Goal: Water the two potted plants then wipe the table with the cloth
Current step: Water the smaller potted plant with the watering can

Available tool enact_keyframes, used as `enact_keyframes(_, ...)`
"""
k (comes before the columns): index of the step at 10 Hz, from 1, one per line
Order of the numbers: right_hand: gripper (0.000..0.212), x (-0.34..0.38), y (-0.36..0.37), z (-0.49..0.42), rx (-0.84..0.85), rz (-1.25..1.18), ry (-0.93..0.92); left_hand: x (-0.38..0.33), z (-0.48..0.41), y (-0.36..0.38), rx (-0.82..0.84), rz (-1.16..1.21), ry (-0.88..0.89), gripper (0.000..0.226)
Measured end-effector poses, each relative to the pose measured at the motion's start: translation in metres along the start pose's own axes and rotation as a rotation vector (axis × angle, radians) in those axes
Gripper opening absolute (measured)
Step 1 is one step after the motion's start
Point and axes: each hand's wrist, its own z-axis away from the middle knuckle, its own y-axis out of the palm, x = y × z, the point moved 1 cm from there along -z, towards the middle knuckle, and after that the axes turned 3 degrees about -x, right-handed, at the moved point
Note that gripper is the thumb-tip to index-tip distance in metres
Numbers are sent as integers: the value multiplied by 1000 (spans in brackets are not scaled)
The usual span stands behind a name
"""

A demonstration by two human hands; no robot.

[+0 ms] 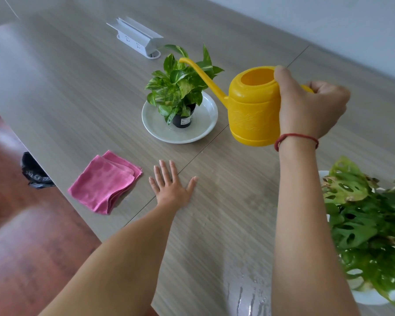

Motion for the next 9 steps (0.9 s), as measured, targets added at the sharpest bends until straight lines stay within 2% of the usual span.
enact_keyframes(1, 62, -6, 3, 4, 13, -6, 13, -1, 0, 0, -3, -2, 0, 98)
enact_keyframes(4, 69, -34, 9, 21, 97, -391, 196, -1, -1, 0, -5, 2, 2, 98)
enact_keyframes(6, 68, -38, -8, 37, 49, -540, 314, 1, -1, -6, 3, -21, -8, 97)
enact_keyframes(7, 67, -43, -29, 38, 10, -577, 356, -11, 8, -15, -112, 43, 27, 85)
enact_keyframes(8, 63, -48, -58, 37, -33, -619, 386, -32, 31, -22, -313, 135, 179, 60)
enact_keyframes(9, 62, -52, -98, 37, -111, -662, 388, -54, 69, -18, -385, 157, 309, 43)
